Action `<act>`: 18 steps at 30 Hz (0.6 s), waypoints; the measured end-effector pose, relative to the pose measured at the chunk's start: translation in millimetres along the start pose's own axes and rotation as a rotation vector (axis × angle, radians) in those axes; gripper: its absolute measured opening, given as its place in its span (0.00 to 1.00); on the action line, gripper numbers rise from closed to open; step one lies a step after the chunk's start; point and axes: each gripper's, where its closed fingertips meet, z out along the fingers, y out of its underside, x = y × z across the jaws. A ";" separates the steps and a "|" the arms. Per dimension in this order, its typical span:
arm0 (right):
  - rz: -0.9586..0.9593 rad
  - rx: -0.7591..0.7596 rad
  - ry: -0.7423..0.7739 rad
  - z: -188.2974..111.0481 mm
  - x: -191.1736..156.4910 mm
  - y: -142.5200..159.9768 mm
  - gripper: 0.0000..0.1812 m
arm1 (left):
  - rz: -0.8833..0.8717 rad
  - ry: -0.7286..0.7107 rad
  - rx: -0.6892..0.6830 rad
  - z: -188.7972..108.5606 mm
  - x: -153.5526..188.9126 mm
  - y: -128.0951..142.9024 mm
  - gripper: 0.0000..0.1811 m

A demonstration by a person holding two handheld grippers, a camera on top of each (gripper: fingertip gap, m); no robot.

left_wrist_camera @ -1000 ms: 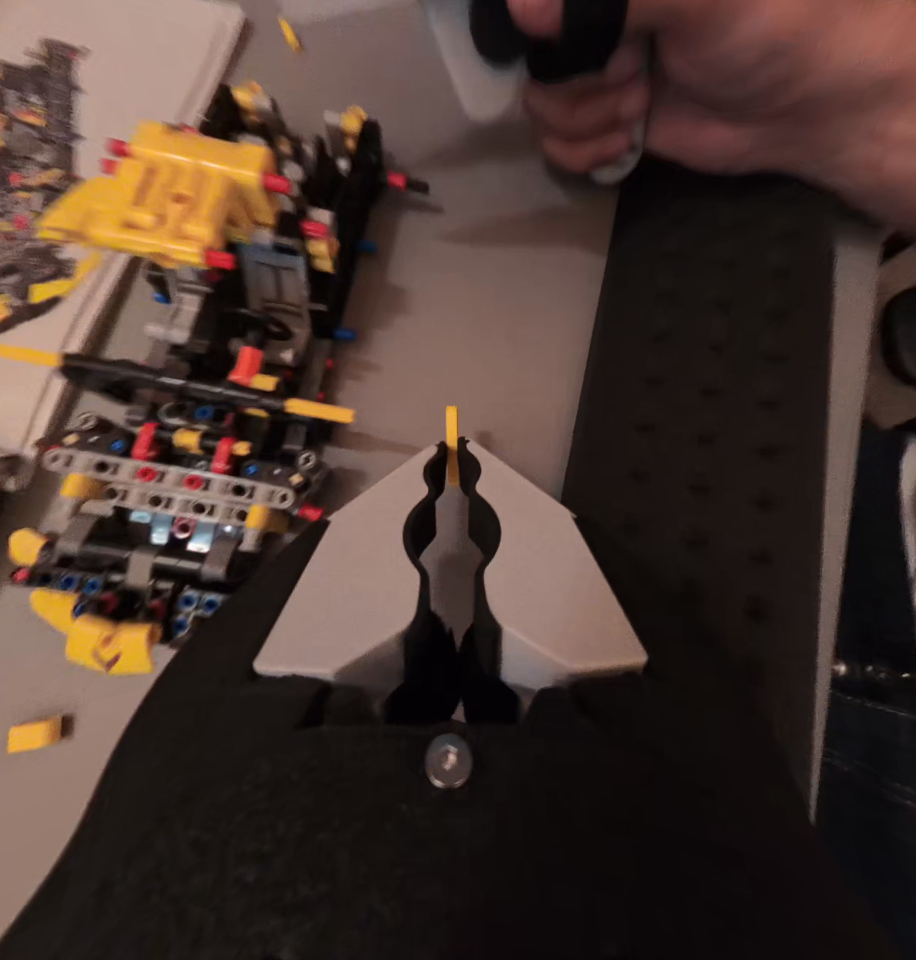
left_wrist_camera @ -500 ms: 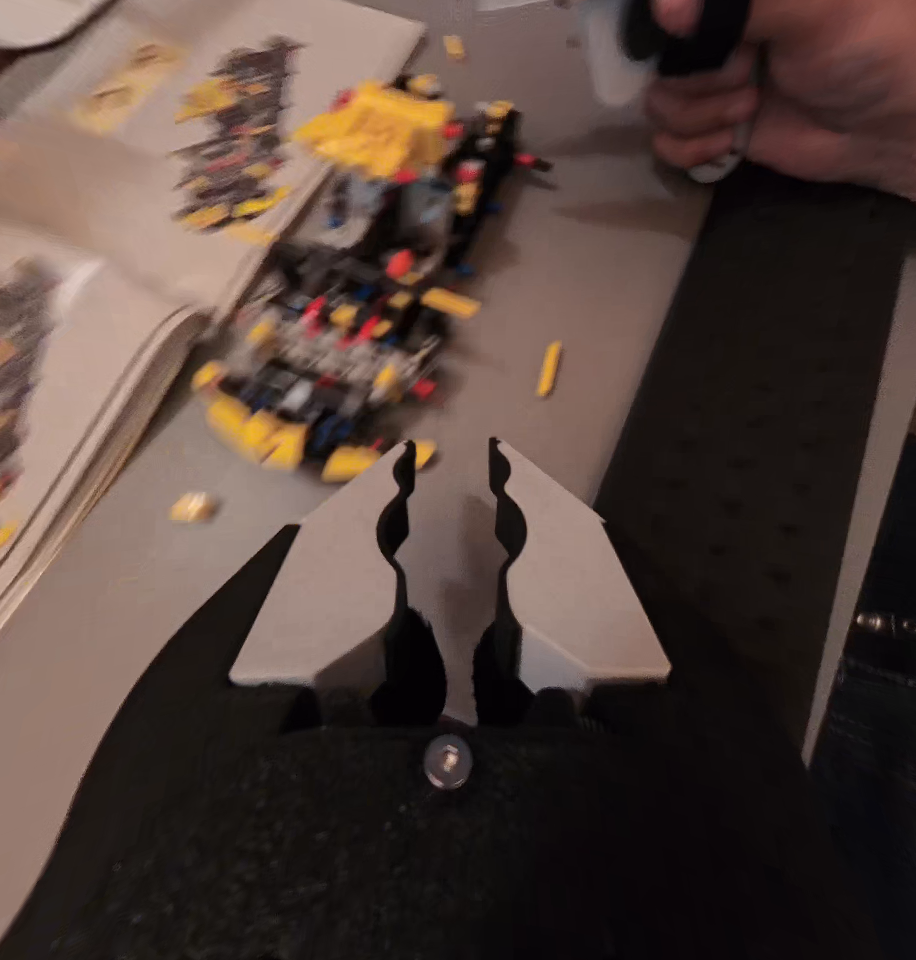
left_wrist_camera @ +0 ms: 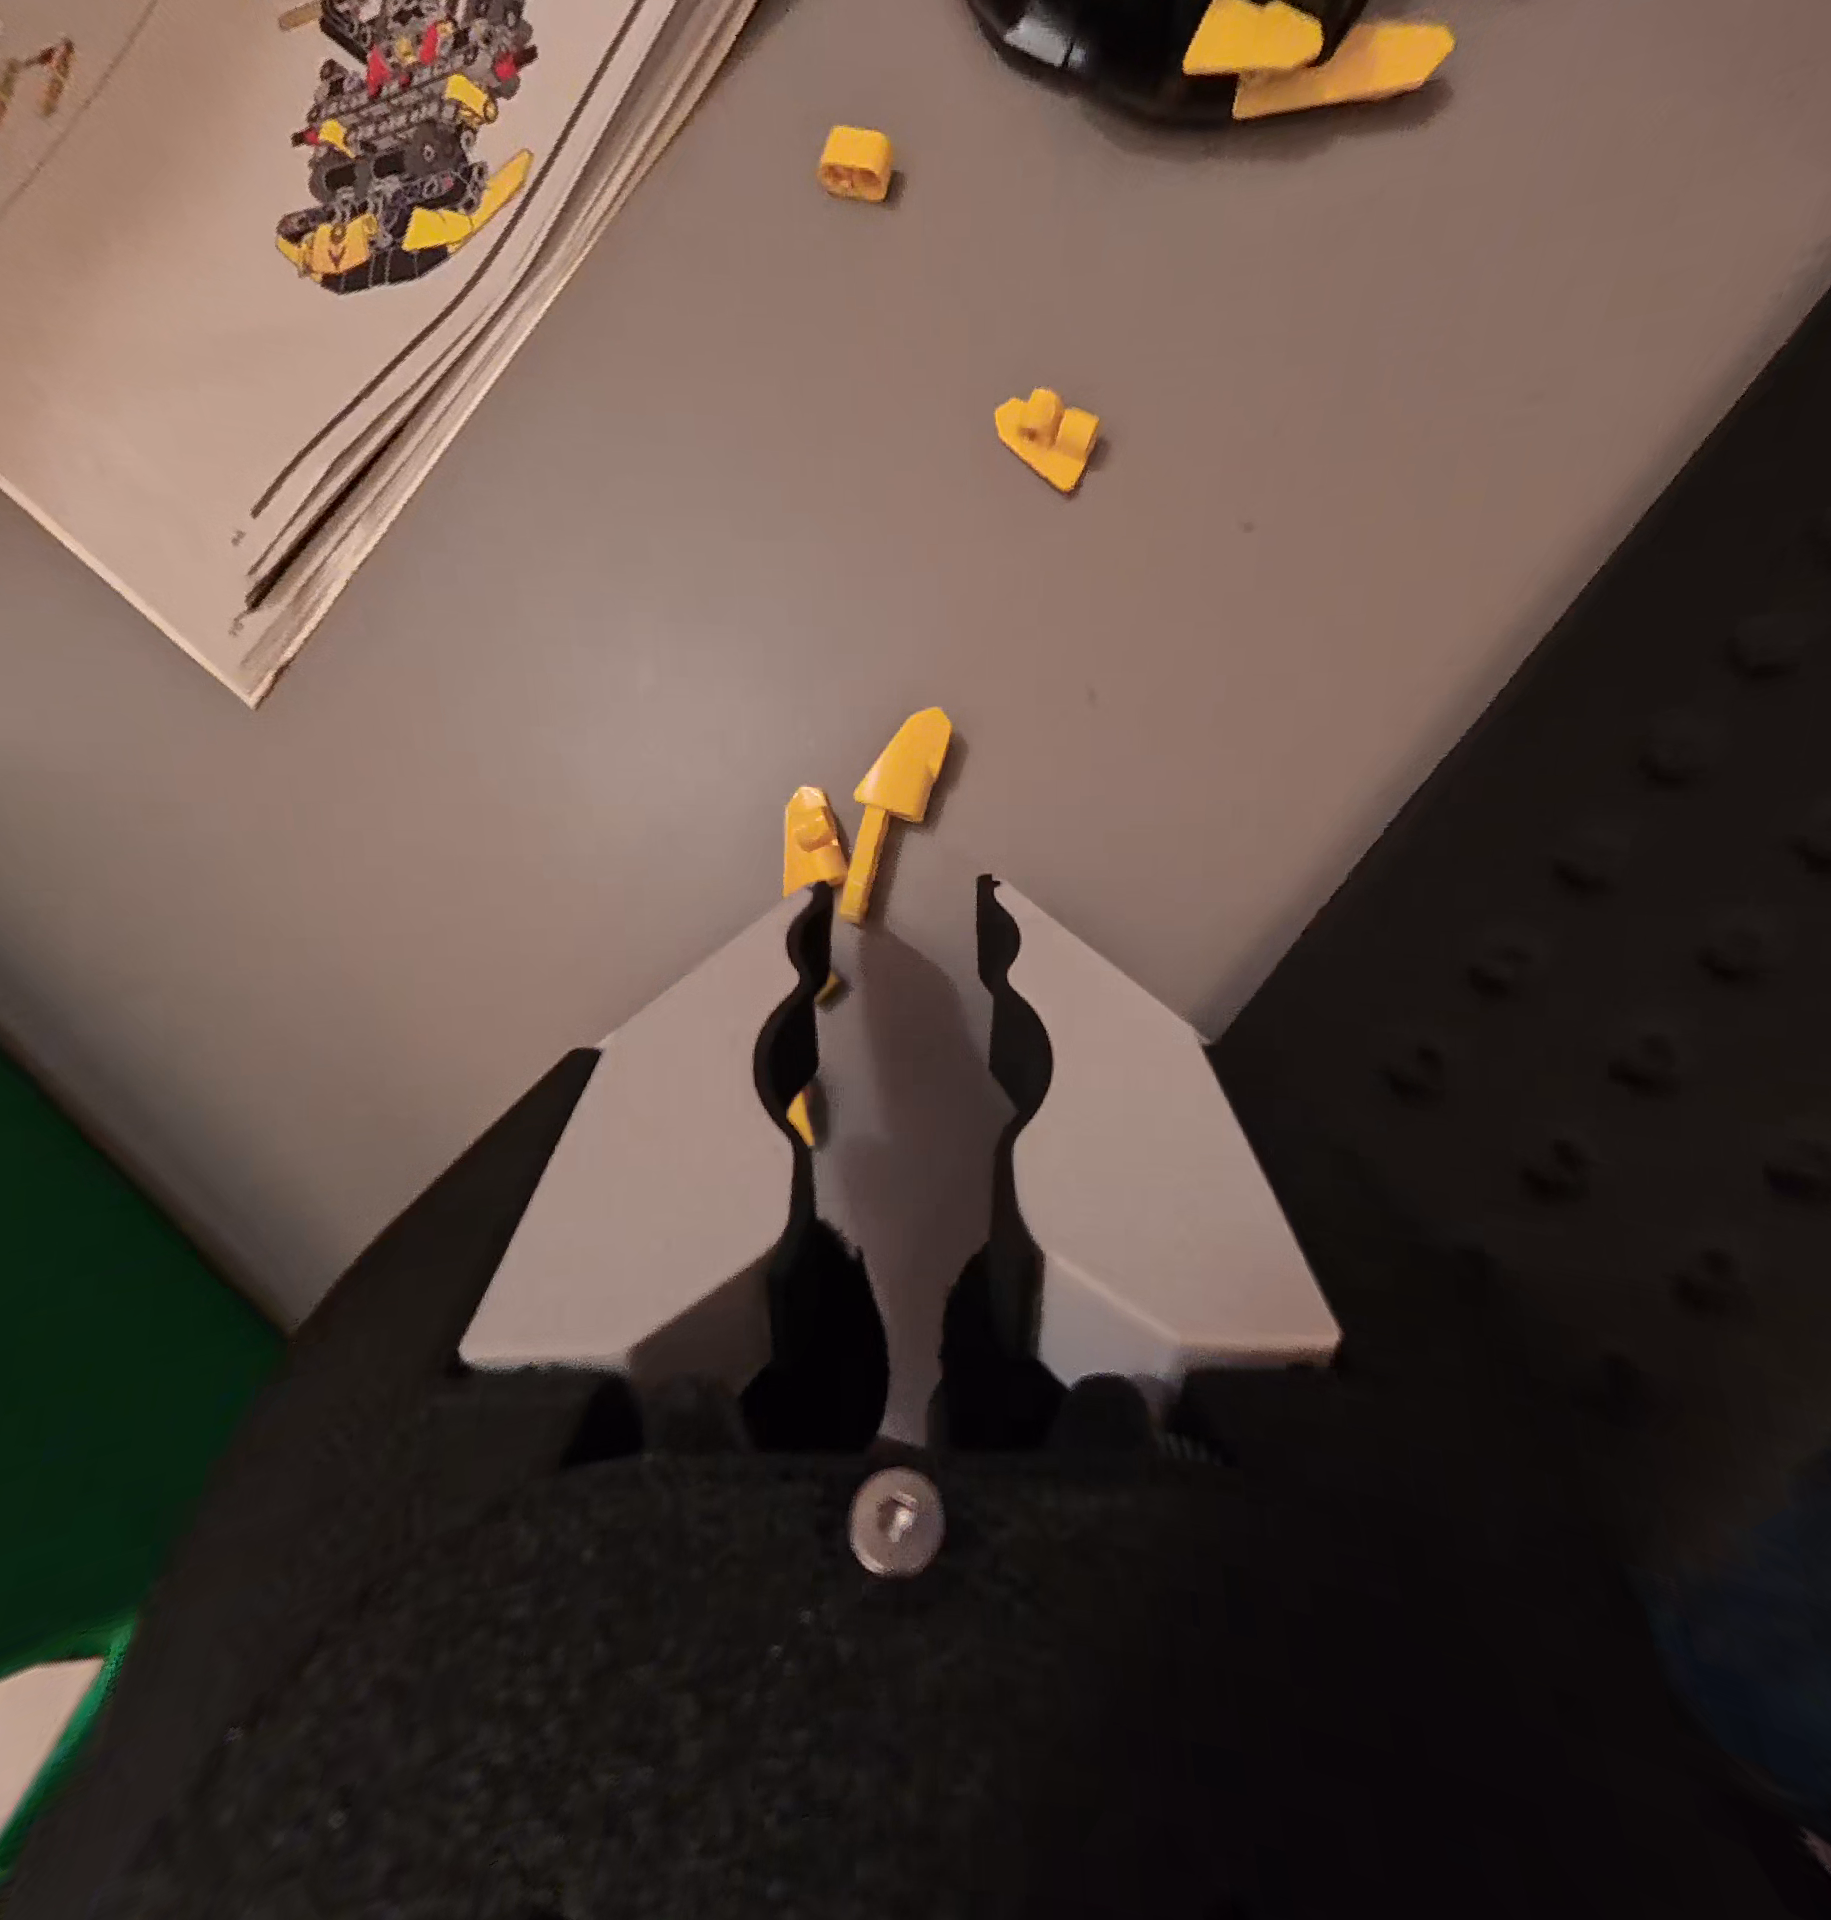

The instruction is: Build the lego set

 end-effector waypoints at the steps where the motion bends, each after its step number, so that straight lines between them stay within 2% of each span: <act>1: -0.002 0.000 0.001 0.0 0.1 0.0 0.21 | 0.015 -0.004 -0.011 2.3 -0.9 0.9 0.15; 6: -0.012 -0.004 0.001 0.3 -0.9 0.6 0.21 | 0.009 0.002 -0.033 8.7 -5.4 2.9 0.13; 9: -0.010 -0.004 -0.001 0.3 -1.0 0.6 0.21 | -0.003 0.014 -0.019 8.0 -5.3 1.3 0.02; 13: -0.016 -0.004 -0.003 0.2 -2.0 0.7 0.21 | -0.006 0.049 -0.021 5.1 0.8 3.3 0.02; 18: -0.019 -0.005 -0.007 0.4 -2.7 0.9 0.21 | -0.001 0.025 -0.008 -6.1 -3.2 4.3 0.02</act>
